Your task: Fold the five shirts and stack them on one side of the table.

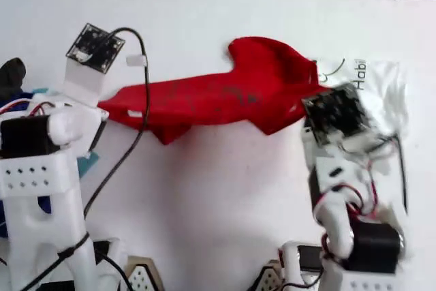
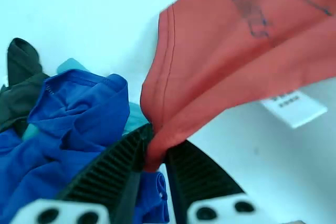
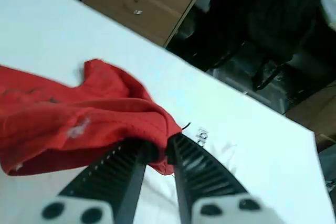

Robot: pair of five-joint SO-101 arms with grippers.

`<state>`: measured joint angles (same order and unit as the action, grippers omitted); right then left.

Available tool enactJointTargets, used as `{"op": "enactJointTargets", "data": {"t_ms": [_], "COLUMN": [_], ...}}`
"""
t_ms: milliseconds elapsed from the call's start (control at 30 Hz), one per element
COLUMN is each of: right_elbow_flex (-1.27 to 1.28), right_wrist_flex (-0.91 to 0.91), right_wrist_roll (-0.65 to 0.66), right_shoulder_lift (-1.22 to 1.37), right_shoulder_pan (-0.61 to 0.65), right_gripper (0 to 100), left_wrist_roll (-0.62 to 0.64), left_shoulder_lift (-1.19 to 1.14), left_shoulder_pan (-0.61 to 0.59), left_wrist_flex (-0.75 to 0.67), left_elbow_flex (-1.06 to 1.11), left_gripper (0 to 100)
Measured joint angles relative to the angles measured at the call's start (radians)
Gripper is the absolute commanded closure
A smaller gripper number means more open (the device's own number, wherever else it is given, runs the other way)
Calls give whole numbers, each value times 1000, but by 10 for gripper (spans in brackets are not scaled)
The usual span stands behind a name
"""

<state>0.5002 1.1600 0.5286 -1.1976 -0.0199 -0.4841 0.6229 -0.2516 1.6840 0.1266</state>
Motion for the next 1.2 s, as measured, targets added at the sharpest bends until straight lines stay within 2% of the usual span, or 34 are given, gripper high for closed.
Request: {"op": "enactJointTargets", "data": {"t_ms": [133,333,600,800,1000,1200], "right_elbow_flex": [-120,-238,-265,-405,-523,-611], "right_wrist_flex": [-28,-83,-140,-123,-87,-18], "right_wrist_roll": [0,0,-6,-89,-117,-155], "right_shoulder_lift": [-5,-6,-9,-11,-17,-17], "right_shoulder_pan": [-55,-110,-117,-120,-120,-120], "right_gripper": [978,978,978,978,978,978], "left_wrist_roll": [0,0,0,0,0,-6], "left_shoulder_lift": [3,64,253,359,430,456], "left_shoulder_pan": [0,0,0,-3,-95,-110], "left_wrist_flex": [72,84,86,86,86,86], "left_elbow_flex": [-149,-285,-296,-299,-255,-301], "left_gripper": [974,974,974,974,974,974]}}
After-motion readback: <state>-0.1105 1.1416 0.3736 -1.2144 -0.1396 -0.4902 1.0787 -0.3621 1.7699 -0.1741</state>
